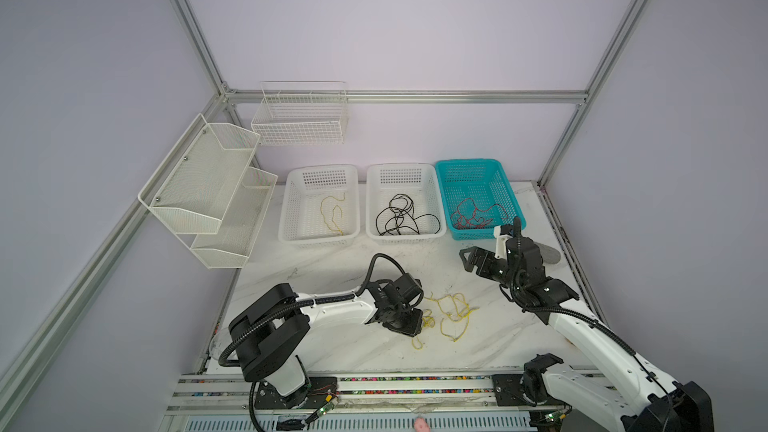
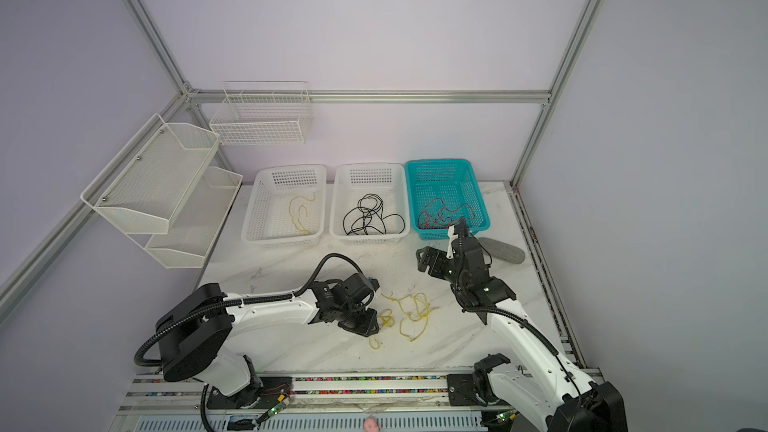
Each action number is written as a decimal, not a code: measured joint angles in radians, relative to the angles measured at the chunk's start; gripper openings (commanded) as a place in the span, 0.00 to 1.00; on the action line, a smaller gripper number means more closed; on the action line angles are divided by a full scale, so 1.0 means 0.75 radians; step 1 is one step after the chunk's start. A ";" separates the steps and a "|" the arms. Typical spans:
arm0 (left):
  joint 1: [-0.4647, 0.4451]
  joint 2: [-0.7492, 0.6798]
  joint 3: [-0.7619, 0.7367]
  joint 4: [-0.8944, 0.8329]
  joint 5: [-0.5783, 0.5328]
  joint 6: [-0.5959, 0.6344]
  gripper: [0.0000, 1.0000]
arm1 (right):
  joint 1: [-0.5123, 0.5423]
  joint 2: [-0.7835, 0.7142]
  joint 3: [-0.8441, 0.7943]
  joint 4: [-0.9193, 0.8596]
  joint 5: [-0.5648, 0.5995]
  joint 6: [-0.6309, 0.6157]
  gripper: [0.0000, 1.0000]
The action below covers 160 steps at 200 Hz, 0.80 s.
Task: Untangle the cables
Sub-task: 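Close the left gripper on a yellow wire loop while the right gripper lowers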
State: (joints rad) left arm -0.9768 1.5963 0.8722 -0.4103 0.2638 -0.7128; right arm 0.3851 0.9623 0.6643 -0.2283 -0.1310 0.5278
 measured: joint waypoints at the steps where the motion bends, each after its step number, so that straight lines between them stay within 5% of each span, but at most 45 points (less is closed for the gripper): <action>1: 0.000 0.000 0.001 -0.001 -0.001 0.000 0.15 | 0.002 -0.002 -0.001 -0.005 0.001 0.001 0.93; 60: 0.000 0.000 0.005 -0.003 -0.012 0.013 0.00 | 0.050 -0.137 -0.073 -0.097 0.006 0.063 0.89; 127: 0.011 -0.083 0.006 -0.077 -0.093 0.050 0.00 | 0.094 -0.201 -0.160 -0.156 0.006 0.122 0.88; 160: 0.137 -0.269 0.047 -0.182 -0.156 0.117 0.00 | 0.109 -0.217 -0.185 -0.160 0.005 0.131 0.85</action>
State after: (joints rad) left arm -0.8738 1.3949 0.9077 -0.5465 0.1467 -0.6247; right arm 0.4667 0.7994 0.5255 -0.3481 -0.1272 0.6262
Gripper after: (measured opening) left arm 0.052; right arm 0.867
